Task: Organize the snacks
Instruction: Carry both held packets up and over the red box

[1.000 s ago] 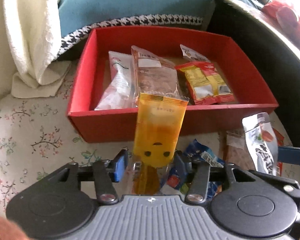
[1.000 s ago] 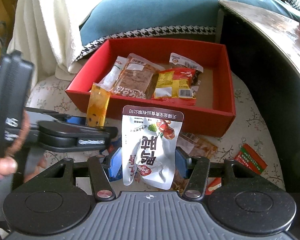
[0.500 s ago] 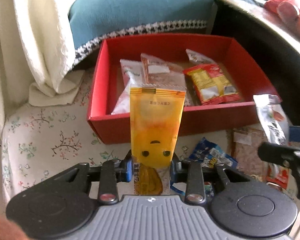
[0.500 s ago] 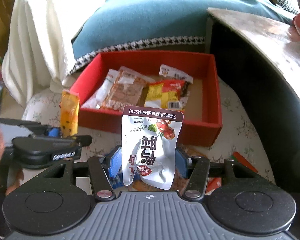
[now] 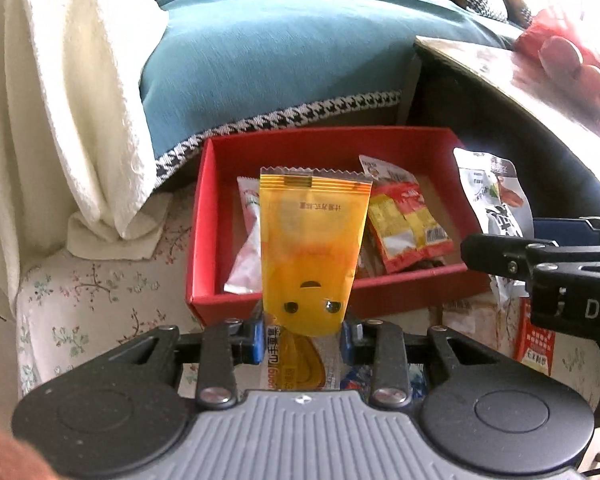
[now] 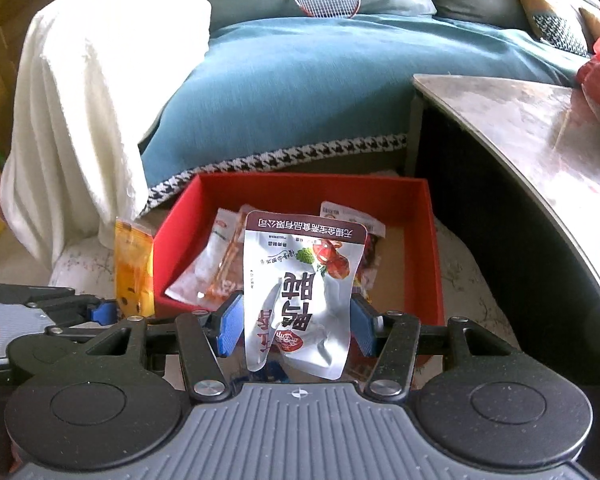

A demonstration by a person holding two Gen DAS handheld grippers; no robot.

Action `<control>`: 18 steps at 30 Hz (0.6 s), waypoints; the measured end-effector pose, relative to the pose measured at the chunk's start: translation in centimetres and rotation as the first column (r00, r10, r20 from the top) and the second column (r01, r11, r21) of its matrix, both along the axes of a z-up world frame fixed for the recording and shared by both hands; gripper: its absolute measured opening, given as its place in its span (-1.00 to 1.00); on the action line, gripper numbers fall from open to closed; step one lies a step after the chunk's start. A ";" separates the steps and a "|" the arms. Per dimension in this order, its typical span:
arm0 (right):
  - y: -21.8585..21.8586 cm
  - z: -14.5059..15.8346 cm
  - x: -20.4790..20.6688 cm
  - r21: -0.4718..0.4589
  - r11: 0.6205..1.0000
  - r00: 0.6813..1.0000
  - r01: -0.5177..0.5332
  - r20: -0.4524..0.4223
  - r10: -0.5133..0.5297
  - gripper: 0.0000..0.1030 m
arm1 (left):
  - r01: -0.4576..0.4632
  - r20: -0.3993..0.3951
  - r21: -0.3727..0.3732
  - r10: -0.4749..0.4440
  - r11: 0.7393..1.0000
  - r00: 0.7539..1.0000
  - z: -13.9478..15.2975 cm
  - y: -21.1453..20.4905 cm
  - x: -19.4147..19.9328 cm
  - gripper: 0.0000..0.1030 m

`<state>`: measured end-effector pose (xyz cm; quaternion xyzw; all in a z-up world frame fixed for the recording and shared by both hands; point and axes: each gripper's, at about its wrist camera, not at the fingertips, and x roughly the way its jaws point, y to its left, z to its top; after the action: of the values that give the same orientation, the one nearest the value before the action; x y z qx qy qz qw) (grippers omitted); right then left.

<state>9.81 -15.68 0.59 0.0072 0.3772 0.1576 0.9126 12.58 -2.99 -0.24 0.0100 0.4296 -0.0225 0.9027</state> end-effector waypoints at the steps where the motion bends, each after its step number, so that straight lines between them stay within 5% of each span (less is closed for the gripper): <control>1: 0.1 0.0 0.2 0.000 1.000 1.000 0.001 0.002 -0.001 0.21 | -0.002 0.002 -0.001 0.002 1.000 1.000 0.1 0.0 0.2 -0.46; 18: 0.5 0.2 4.5 0.005 1.000 1.000 0.027 0.008 -0.027 0.22 | -0.057 0.044 0.007 0.057 0.998 0.997 1.6 0.9 4.8 -0.46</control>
<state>14.31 -15.22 0.75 0.0138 0.3729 0.1461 0.9162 17.42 -2.08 1.36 0.0021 0.4099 0.0053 0.9121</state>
